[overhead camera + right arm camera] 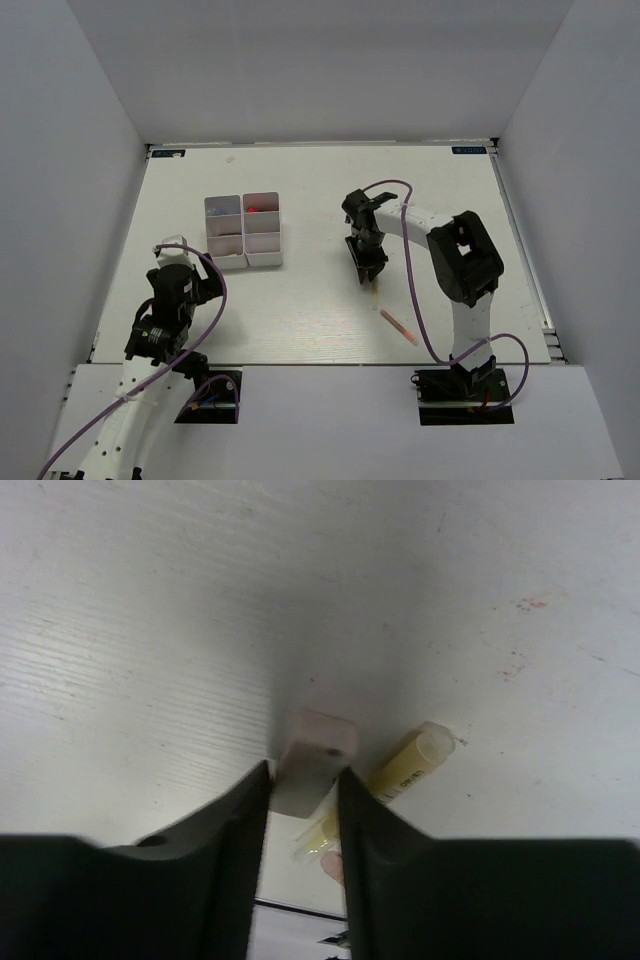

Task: Sort the stationery into containers
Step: Pick up the stationery from the center of the board, then place the stationery in the storage box.

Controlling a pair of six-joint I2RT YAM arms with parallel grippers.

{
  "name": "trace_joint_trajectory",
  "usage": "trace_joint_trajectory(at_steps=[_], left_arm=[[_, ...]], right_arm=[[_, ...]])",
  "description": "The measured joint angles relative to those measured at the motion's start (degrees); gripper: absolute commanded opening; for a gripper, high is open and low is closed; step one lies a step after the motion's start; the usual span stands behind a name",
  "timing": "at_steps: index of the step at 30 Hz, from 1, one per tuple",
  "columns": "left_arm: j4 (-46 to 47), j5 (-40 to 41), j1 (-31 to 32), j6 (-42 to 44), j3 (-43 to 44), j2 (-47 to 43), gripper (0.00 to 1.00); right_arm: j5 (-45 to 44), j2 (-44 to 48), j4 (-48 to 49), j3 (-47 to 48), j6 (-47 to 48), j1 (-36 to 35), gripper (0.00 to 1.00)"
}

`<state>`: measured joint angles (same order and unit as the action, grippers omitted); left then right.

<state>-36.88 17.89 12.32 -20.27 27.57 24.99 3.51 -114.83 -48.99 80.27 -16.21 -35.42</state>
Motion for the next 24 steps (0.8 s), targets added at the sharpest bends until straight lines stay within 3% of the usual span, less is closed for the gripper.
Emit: trace_joint_trajectory(at_steps=[2, 4, 6, 10, 14, 19, 24], left_arm=[[0.0, 0.15, 0.0, -0.02, 0.0, -0.09, 1.0], [0.0, 0.2, 0.0, -0.11, 0.0, -0.11, 1.0], [0.0, 0.26, 0.0, -0.11, 0.0, -0.11, 1.0], [0.0, 0.37, 0.0, -0.11, 0.0, -0.17, 1.0], [0.0, 0.48, 0.0, -0.13, 0.0, -0.81, 1.0], [-0.09, 2.84, 0.0, -0.35, 0.0, -2.47, 1.0], [-0.39, 7.74, 0.0, -0.83, -0.07, -6.16, 1.0]], right_arm=[[-0.44, -0.33, -0.33, 0.26, 0.0, -0.07, 0.22], [-0.61, -0.74, -0.87, 0.85, -0.02, -0.07, 0.07], [-0.55, -1.18, -1.53, 1.53, 1.11, -0.15, 0.0], [0.61, -2.62, -2.32, 5.14, 8.09, -1.33, 0.0], [5.33, -3.32, -2.16, 14.78, 20.24, -4.48, 0.0], [15.91, -3.08, -2.01, 29.22, 38.16, -10.23, 0.0], [27.47, -2.64, -0.07, 33.51, 51.58, -15.1, 0.0]])
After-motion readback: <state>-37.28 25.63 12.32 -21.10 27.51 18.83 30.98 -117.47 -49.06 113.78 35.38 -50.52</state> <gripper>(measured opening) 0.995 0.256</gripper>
